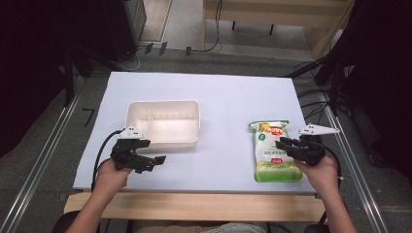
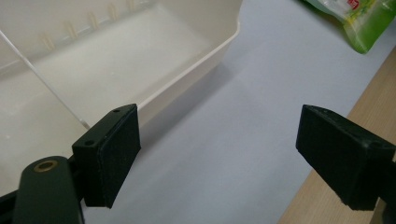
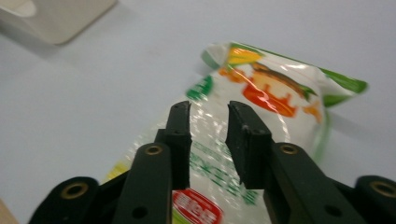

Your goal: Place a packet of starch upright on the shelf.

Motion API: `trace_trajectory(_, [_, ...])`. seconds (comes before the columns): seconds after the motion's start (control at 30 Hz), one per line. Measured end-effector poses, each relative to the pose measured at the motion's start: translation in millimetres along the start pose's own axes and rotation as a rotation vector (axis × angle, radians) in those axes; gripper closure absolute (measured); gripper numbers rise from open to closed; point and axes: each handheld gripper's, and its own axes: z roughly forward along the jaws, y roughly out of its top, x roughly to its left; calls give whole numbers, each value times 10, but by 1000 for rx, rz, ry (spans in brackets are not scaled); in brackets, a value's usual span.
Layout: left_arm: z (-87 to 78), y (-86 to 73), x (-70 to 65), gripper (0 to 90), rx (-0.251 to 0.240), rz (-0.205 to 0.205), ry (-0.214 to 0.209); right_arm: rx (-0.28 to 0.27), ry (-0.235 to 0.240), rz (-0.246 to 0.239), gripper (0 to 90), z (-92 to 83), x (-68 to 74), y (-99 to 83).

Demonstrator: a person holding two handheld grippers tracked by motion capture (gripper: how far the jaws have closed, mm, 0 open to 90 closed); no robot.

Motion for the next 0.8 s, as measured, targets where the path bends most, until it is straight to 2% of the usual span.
trace_trajectory(0.03, [2, 4, 2, 147, 3, 2, -3, 10, -11, 7, 795, -19, -42, -21])
trace_trajectory(0.1, [5, 9, 4, 147, 7, 7, -6, 26, -24, 15, 822, -53, -130, -78])
trace_trajectory(0.13, [9, 10, 1, 147, 3, 4, -7, 50, -43, 22, 881, -60, -204, -133])
trace_trajectory(0.17, [13, 14, -4, 147, 3, 3, -5, 60, -43, 31, 900, -62, -229, -151])
trace_trajectory(0.27, [14, 16, -7, 147, 4, 4, -5, 61, -52, 47, 900, -69, -302, -188])
trace_trajectory(0.33, [13, 14, -2, 147, 2, 4, -6, 65, -75, 64, 900, -73, -387, -226])
trace_trajectory(0.53, [8, 12, 1, 147, 2, 4, -4, 130, -112, 71, 900, -19, -498, -326])
trace_trajectory(0.63, [12, 14, -7, 147, 4, 2, -2, 161, -107, 95, 900, 10, -544, -362])
trace_trajectory(0.67, [13, 15, -7, 147, 4, 5, -1, 189, -99, 108, 900, 46, -553, -384])
trace_trajectory(0.73, [13, 15, -8, 147, 4, 5, -2, 203, -95, 105, 900, 71, -546, -394])
trace_trajectory(0.77, [13, 15, -8, 147, 3, 5, -1, 231, -71, 88, 900, 131, -522, -408])
trace_trajectory(0.8, [13, 15, -6, 147, 3, 6, -1, 231, -71, 88, 900, 131, -522, -408])
